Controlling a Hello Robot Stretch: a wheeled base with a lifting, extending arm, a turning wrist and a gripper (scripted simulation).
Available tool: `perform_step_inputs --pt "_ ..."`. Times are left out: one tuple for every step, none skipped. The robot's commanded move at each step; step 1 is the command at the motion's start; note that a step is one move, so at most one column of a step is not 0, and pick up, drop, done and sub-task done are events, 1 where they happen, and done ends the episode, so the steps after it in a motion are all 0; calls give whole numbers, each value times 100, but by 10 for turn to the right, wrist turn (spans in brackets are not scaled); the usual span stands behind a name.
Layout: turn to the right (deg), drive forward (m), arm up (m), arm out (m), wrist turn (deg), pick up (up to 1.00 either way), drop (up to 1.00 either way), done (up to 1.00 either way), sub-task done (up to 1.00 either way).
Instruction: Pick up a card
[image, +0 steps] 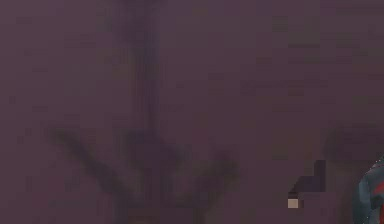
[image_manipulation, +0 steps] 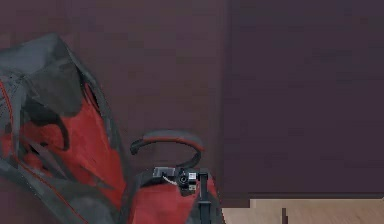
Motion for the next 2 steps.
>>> perform_step_inputs --pt "0 0 10 0 0 0 0 0 0" --pt "0 0 0 0 0 0 0 100 0"
